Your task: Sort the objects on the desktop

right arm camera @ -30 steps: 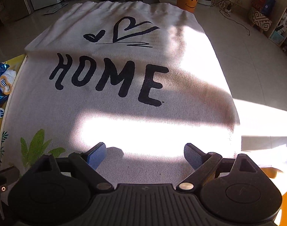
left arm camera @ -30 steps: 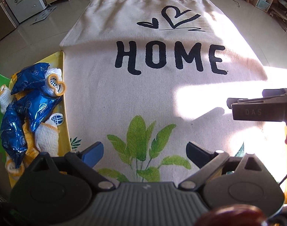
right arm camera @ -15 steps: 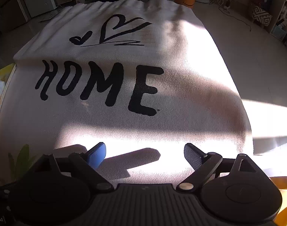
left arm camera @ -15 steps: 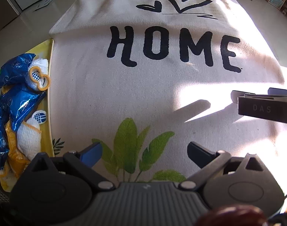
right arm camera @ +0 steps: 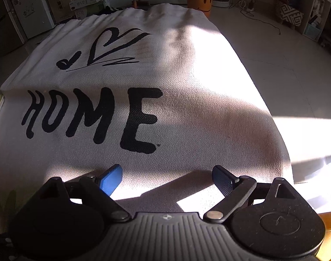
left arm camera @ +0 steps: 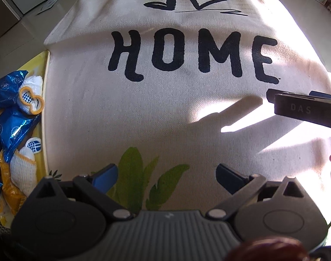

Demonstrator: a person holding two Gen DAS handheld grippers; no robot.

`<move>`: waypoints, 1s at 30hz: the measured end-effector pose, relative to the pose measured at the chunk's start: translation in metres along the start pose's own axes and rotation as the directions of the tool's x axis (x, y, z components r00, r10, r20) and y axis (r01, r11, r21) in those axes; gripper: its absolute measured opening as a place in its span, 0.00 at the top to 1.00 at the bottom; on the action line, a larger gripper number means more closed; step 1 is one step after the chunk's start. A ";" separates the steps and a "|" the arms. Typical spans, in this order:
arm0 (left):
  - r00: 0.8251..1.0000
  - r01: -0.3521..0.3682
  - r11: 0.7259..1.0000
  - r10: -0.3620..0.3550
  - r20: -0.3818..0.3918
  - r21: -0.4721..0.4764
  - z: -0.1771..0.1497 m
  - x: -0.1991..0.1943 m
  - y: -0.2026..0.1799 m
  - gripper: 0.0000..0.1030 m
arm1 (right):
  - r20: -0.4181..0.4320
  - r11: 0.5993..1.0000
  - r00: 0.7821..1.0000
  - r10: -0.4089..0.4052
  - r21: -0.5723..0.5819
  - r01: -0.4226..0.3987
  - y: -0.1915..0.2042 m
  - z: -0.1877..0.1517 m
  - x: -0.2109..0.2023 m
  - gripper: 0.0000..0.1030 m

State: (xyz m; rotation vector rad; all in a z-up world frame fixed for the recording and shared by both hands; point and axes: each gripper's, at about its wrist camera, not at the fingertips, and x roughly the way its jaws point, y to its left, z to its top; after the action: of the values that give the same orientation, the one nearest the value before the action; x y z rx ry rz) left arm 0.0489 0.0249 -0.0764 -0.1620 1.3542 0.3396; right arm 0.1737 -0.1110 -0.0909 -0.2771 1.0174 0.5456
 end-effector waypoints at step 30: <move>0.999 -0.044 0.999 0.044 0.026 0.010 0.009 0.002 -0.004 0.01 | 0.195 0.987 0.979 0.057 -0.160 -0.025 0.011 -0.018 0.010 0.00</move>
State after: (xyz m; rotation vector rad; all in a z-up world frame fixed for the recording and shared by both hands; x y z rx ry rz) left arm 0.0590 0.0237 -0.0766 -0.1189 1.3355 0.3700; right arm 0.1581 -0.1071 -0.1079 -0.3344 0.7881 0.6793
